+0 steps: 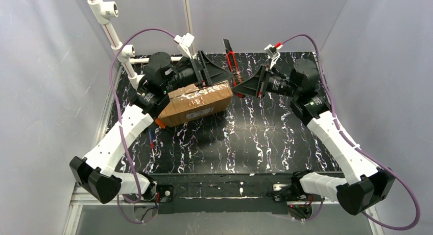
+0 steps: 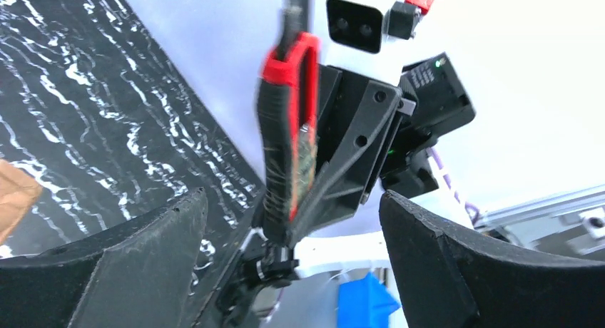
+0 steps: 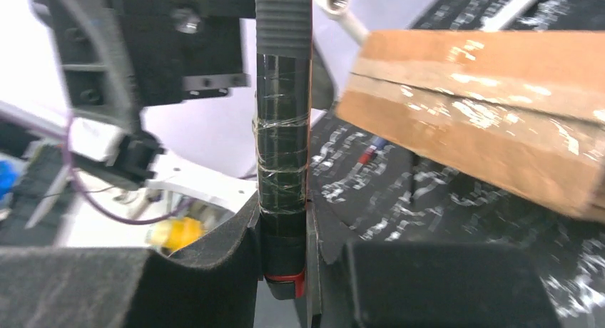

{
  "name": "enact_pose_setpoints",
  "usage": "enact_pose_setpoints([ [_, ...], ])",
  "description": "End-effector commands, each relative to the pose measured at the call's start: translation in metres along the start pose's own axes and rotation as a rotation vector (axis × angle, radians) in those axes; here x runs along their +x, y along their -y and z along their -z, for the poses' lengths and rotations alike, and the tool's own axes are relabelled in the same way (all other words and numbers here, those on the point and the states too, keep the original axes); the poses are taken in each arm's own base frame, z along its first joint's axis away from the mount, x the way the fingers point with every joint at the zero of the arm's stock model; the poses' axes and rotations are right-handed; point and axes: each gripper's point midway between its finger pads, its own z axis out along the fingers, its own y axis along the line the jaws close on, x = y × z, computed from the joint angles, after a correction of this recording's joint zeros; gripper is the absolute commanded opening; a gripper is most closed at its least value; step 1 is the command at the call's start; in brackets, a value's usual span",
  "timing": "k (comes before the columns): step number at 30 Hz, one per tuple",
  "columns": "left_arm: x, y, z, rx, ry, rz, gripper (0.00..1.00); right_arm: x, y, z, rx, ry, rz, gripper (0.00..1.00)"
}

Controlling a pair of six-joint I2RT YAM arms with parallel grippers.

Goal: Unpack the express box
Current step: Adjust the knife.

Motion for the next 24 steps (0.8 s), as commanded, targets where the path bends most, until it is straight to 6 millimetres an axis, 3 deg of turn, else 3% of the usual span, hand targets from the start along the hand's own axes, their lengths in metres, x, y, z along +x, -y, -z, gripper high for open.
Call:
enact_pose_setpoints([
  [1, -0.035, 0.041, 0.010, 0.119, 0.152, 0.066, 0.88, -0.022, -0.073, 0.004, -0.297, 0.036, 0.043, 0.01],
  [6, -0.042, 0.050, 0.004, 0.169, 0.149, 0.106, 0.77, -0.010, -0.085, -0.002, -0.350, -0.013, 0.032, 0.01],
  [11, -0.044, 0.058, 0.005, 0.232, 0.171, 0.092, 0.50, -0.002, -0.082, -0.004, -0.340, -0.037, 0.021, 0.01],
  [13, -0.048, 0.064, 0.010, 0.266, 0.207, 0.042, 0.27, -0.003, -0.081, -0.005, -0.330, -0.033, 0.022, 0.01],
  [14, -0.051, 0.066, 0.012, 0.277, 0.237, 0.015, 0.09, -0.007, -0.081, -0.006, -0.319, -0.015, 0.019, 0.02],
  [15, -0.056, 0.068, 0.017, 0.276, 0.278, -0.002, 0.00, -0.012, -0.077, -0.008, -0.287, 0.015, 0.005, 0.12],
  [16, -0.062, 0.067, 0.021, 0.274, 0.335, -0.013, 0.00, -0.021, -0.069, -0.011, -0.232, 0.065, -0.020, 0.26],
  [17, -0.068, 0.066, 0.024, 0.283, 0.392, -0.019, 0.00, -0.033, -0.060, -0.013, -0.172, 0.137, -0.061, 0.48],
  [19, -0.085, 0.067, 0.034, 0.324, 0.526, -0.007, 0.00, -0.050, -0.061, -0.015, -0.190, 0.275, -0.148, 0.69],
  [21, -0.099, 0.060, 0.040, 0.345, 0.644, 0.027, 0.00, -0.064, -0.075, -0.013, -0.271, 0.426, -0.187, 0.76],
  [24, -0.118, 0.049, 0.047, 0.364, 0.784, 0.080, 0.00, -0.078, -0.078, -0.018, -0.286, 0.574, -0.258, 0.78],
])
